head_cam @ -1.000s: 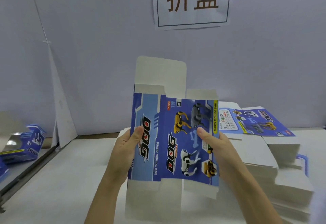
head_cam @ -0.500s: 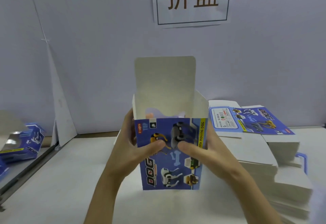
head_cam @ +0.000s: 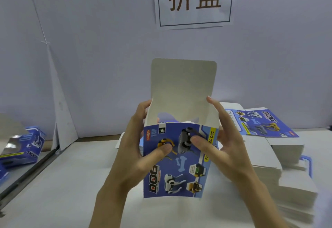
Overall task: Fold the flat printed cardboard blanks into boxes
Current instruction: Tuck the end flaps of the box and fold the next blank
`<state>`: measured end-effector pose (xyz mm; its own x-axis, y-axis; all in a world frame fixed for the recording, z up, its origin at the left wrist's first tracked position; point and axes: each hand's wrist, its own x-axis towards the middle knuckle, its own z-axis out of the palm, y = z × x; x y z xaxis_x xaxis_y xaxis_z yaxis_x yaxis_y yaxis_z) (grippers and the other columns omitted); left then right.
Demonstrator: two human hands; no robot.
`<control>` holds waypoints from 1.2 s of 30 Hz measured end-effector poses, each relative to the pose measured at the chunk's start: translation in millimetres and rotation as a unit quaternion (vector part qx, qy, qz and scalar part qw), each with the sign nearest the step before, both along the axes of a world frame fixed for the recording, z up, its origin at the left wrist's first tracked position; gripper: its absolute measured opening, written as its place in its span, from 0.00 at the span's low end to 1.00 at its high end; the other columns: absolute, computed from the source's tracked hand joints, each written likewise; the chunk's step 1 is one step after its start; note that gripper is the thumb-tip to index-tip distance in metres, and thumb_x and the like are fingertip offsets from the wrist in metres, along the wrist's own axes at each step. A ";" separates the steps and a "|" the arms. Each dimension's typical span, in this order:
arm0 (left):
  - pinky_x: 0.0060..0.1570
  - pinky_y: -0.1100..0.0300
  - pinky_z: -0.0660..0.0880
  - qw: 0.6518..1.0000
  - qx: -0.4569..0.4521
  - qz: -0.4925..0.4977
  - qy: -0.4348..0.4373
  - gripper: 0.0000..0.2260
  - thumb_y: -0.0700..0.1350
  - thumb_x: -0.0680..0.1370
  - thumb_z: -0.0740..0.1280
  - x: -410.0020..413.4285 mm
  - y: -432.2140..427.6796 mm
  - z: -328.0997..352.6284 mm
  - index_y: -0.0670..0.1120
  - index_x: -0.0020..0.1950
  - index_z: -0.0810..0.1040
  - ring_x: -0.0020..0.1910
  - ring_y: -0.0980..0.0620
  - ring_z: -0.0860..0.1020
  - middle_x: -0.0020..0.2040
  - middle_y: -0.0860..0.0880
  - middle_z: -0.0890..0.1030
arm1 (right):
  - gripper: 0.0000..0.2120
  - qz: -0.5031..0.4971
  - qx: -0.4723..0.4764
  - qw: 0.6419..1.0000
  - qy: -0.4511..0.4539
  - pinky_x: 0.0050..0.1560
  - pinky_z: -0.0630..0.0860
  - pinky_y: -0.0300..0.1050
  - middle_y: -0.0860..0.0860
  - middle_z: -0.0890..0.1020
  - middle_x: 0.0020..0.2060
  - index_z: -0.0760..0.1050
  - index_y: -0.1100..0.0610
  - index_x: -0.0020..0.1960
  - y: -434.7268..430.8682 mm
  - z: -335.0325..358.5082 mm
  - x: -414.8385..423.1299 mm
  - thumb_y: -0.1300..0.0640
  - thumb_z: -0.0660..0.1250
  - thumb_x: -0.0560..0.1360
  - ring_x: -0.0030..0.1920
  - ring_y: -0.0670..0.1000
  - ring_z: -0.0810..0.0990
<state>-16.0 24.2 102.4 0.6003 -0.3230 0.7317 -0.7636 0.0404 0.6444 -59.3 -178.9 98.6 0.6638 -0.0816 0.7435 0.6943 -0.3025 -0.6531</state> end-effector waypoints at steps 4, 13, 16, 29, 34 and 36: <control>0.45 0.55 0.82 1.000 0.009 0.025 -0.011 0.30 0.53 0.70 0.72 -0.6 0.0 -1.8 0.63 0.69 0.65 0.55 0.46 0.81 0.59 0.49 0.78 | 0.27 -0.045 -0.042 0.997 -0.046 0.48 0.79 0.37 0.48 0.74 0.63 0.71 0.38 0.67 -3.2 2.0 -1.5 0.46 0.71 0.69 0.60 0.42 0.77; 0.38 0.53 0.82 0.998 0.021 0.043 -0.035 0.23 0.52 0.68 0.73 2.2 0.0 -5.6 0.66 0.59 0.69 0.54 0.40 0.80 0.60 0.47 0.74 | 0.14 -0.060 -0.085 0.993 -0.055 0.41 0.77 0.29 0.50 0.74 0.56 0.76 0.44 0.55 -1.9 1.5 -2.8 0.46 0.69 0.70 0.60 0.39 0.73; 0.41 0.57 0.82 0.999 0.017 0.031 -0.016 0.27 0.54 0.69 0.73 1.8 2.3 -4.6 0.65 0.65 0.68 0.58 0.47 0.80 0.64 0.54 0.72 | 0.23 -0.057 -0.087 0.993 -0.063 0.45 0.76 0.29 0.52 0.74 0.59 0.72 0.45 0.65 -2.2 3.7 -3.8 0.48 0.69 0.71 0.59 0.38 0.75; 0.47 0.76 0.74 0.988 0.033 0.142 -0.057 0.35 0.52 0.72 0.74 3.8 -6.3 -0.7 0.66 0.72 0.60 0.63 0.64 0.70 0.63 0.62 0.61 | 0.23 -0.036 -0.077 0.996 0.014 0.52 0.77 0.35 0.46 0.70 0.61 0.70 0.40 0.65 -0.9 0.8 -1.6 0.44 0.65 0.70 0.62 0.42 0.74; 0.57 0.78 0.68 0.952 0.114 0.237 -0.156 0.37 0.47 0.74 0.70 1.9 -18.6 -2.7 0.52 0.77 0.53 0.70 0.60 0.63 0.69 0.57 0.56 | 0.30 -0.019 -0.111 0.993 0.041 0.63 0.73 0.41 0.40 0.65 0.65 0.61 0.33 0.72 -0.8 -1.6 0.2 0.43 0.63 0.71 0.66 0.45 0.72; 0.61 0.73 0.69 0.953 0.143 0.227 -0.143 0.37 0.60 0.72 0.66 -2.0 -19.9 0.0 0.52 0.77 0.56 0.73 0.58 0.59 0.74 0.56 0.55 | 0.30 -0.014 -0.106 0.994 0.033 0.58 0.76 0.37 0.40 0.66 0.66 0.60 0.32 0.71 -2.0 0.4 0.1 0.42 0.64 0.72 0.64 0.44 0.74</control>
